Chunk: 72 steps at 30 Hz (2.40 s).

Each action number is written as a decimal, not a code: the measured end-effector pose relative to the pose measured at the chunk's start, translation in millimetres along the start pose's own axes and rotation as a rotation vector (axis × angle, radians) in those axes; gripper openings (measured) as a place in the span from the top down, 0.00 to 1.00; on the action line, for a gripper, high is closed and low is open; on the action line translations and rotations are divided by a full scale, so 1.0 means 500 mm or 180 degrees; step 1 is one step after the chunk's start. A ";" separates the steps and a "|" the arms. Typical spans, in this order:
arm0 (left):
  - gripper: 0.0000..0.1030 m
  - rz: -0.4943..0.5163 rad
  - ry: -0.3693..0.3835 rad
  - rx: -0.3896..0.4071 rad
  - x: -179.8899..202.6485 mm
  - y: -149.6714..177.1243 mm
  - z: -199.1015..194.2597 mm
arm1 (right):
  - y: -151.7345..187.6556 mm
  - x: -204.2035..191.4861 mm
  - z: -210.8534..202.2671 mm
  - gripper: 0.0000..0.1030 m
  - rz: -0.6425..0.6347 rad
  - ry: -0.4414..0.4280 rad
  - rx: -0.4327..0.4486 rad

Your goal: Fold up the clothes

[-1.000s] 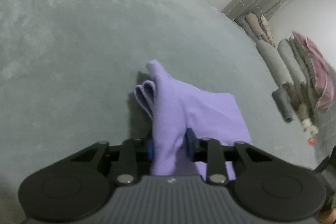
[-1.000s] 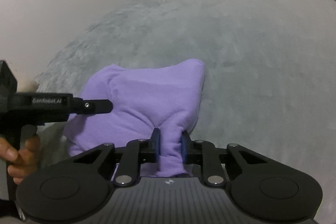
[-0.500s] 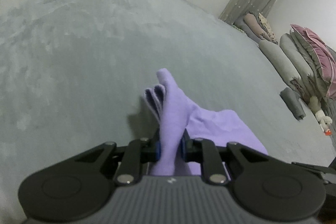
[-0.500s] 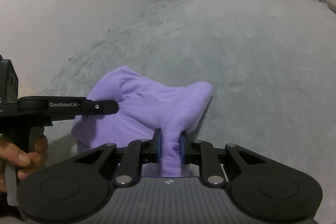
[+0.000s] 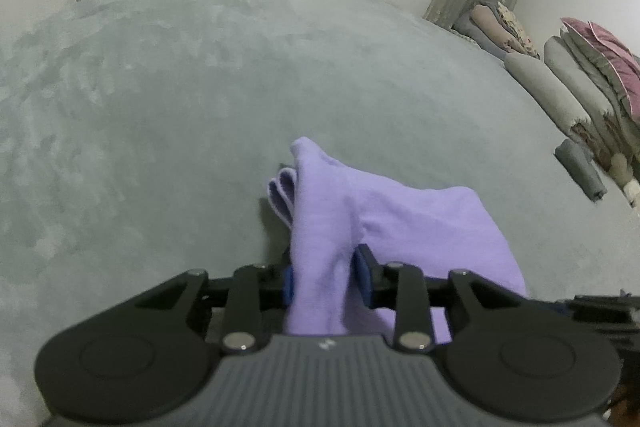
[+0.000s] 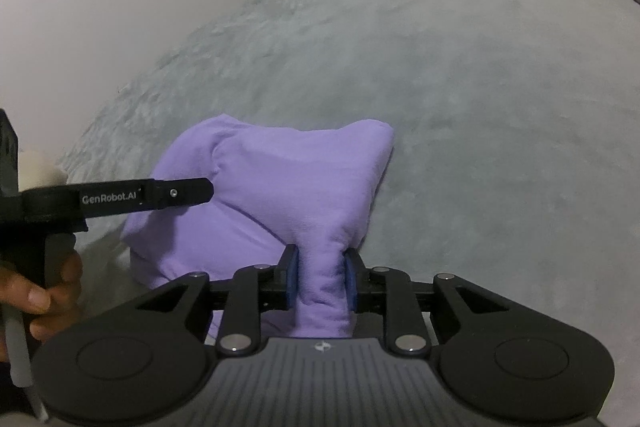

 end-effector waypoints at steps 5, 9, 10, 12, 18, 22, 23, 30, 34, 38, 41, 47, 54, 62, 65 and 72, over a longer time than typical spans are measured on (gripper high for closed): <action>0.59 -0.0052 -0.0009 0.0020 -0.015 -0.005 -0.017 | -0.010 0.017 -0.013 0.71 0.0104 -0.0002 0.0075; 0.57 -0.0041 -0.0028 0.0151 -0.026 -0.022 -0.044 | -0.027 0.038 -0.021 0.70 0.0251 0.0055 0.0230; 0.57 -0.0013 -0.0038 0.0193 -0.025 -0.024 -0.051 | -0.031 0.039 -0.018 0.70 0.0262 0.0074 0.0243; 0.58 0.0042 -0.0030 0.0245 -0.021 -0.025 -0.059 | -0.041 0.039 -0.016 0.72 0.0253 0.0131 0.0337; 0.68 0.0293 0.0130 0.0405 0.021 -0.021 -0.073 | -0.067 -0.015 -0.018 0.83 -0.0119 0.0036 0.0618; 0.68 0.0387 0.0108 0.0237 0.032 0.003 -0.048 | -0.047 -0.014 0.029 0.86 -0.0187 0.0094 0.0237; 0.68 0.0385 0.0058 0.0160 0.027 0.011 -0.037 | -0.039 -0.004 0.039 0.92 -0.0174 0.0134 0.0174; 0.65 0.0250 0.0034 -0.0030 -0.003 0.022 -0.042 | -0.039 0.014 0.027 0.98 -0.0441 0.0411 0.0183; 0.67 0.0222 0.0005 0.0171 -0.007 0.001 -0.070 | -0.048 -0.013 -0.020 0.94 -0.0418 0.0237 0.0373; 0.66 0.0437 0.0109 0.0487 0.017 -0.016 -0.108 | -0.034 -0.040 -0.021 0.93 -0.0557 0.0046 0.0213; 0.63 0.0569 0.0251 0.0522 0.045 -0.007 -0.106 | -0.006 -0.037 0.014 0.92 -0.0664 0.0064 -0.0126; 0.64 0.0576 0.0296 0.0097 0.043 0.034 -0.048 | 0.029 -0.030 0.002 0.93 -0.0889 -0.0044 -0.0362; 0.63 0.0864 0.0054 -0.0001 0.063 0.057 -0.061 | 0.040 -0.037 -0.012 0.93 -0.1035 -0.0004 -0.0415; 0.61 0.0895 0.0001 -0.0001 0.073 0.063 -0.066 | -0.059 0.003 -0.042 0.67 -0.0549 0.0027 0.0306; 0.61 0.0857 0.0021 -0.0028 0.071 0.061 -0.067 | -0.082 0.015 -0.002 0.67 -0.0527 0.0053 0.0312; 0.61 0.0860 -0.0043 -0.0034 0.074 0.063 -0.063 | -0.101 0.027 0.098 0.65 -0.0514 0.0255 0.0143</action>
Point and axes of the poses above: each gripper's, at about its wrist camera, not at the fingertips, and z roughly the way its jaws point, x to its right, y to its underside, the point moved 7 cm from there along z, roughly the way its jaws point, and after that the axes turned 4 degrees about -y, right-handed, at the moved point
